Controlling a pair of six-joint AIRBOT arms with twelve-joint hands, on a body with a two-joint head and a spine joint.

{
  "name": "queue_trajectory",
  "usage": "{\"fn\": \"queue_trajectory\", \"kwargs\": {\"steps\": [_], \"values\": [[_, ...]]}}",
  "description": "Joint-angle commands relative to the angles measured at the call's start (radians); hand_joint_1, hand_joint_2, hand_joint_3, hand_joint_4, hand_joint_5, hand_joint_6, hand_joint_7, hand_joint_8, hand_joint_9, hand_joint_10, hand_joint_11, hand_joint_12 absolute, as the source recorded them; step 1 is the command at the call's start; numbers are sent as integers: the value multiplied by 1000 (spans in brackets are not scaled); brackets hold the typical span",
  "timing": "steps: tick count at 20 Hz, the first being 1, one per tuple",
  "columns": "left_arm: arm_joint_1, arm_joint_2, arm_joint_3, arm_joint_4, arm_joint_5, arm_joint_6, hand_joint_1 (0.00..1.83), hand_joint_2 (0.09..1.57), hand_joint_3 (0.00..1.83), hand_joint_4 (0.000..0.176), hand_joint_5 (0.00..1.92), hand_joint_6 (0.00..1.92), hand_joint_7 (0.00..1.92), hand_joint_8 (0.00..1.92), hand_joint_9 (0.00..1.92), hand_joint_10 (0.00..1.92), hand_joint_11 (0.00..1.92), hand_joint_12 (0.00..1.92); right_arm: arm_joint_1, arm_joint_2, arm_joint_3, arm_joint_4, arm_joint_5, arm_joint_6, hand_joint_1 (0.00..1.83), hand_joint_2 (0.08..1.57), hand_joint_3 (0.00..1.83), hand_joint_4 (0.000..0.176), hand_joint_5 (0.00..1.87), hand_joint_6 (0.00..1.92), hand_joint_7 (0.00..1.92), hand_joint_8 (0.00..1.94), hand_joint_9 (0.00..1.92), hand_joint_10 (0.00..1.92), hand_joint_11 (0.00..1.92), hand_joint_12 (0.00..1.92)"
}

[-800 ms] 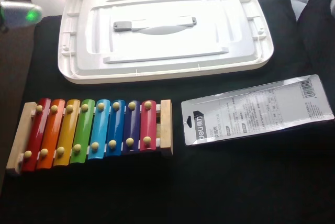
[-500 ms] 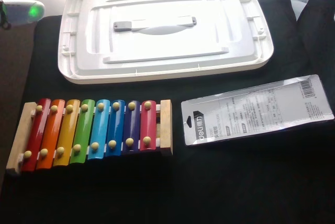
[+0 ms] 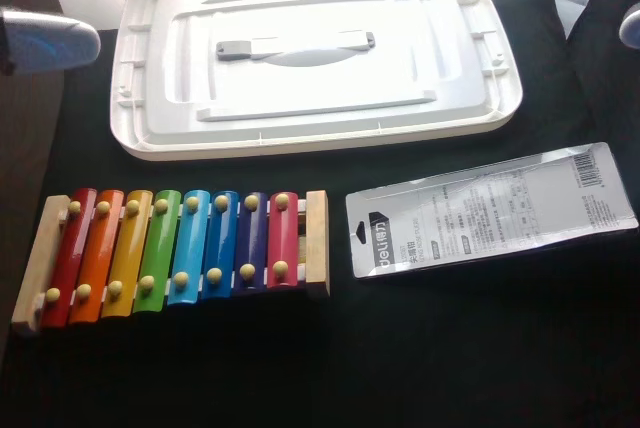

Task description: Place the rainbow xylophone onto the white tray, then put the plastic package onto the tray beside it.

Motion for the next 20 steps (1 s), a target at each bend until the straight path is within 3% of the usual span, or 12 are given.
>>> {"fn": "queue_trajectory", "kwargs": {"steps": [1,2,4,5,8,12,16,20], "values": [[-13,23,-18,-1,-138,-8,549,791,0,0,0,0,52,2,42,1,0,200,16,-2,6,49,109,10,684,720,0,29,355,11,220,3,127,5,43,20],[-13,52,-54,41,-138,-8,558,757,0,0,0,0,57,0,54,1,0,245,16,-4,6,48,109,10,716,708,0,30,367,14,211,0,119,1,42,20],[-13,72,-89,108,-126,-8,545,722,0,0,0,0,65,1,75,2,0,386,16,-12,11,48,109,10,744,738,2,0,329,0,177,0,68,0,2,1],[-13,74,-100,142,-115,-17,505,720,0,0,0,0,75,0,102,3,0,491,16,-17,14,48,109,10,752,750,7,2,339,6,185,4,71,3,5,2],[-15,61,-114,246,-91,-109,545,764,10,0,0,0,75,5,118,7,0,532,16,-28,20,45,109,11,706,744,1,4,339,4,179,1,75,4,49,22],[-50,12,-106,413,-15,-224,608,706,0,0,0,0,75,4,123,1,33,328,16,-34,22,45,108,11,645,783,14,6,318,1,128,1,38,2,5,3],[-124,-70,-73,629,55,-394,697,721,5,0,0,0,50,6,78,4,55,326,16,-36,22,43,107,12,601,830,19,0,320,1,124,2,26,2,18,9],[-124,-131,-43,718,81,-464,730,729,1,0,0,0,2,1,2,0,0,64,16,-40,22,42,107,12,544,876,22,25,316,0,108,1,23,2,9,6]]}}
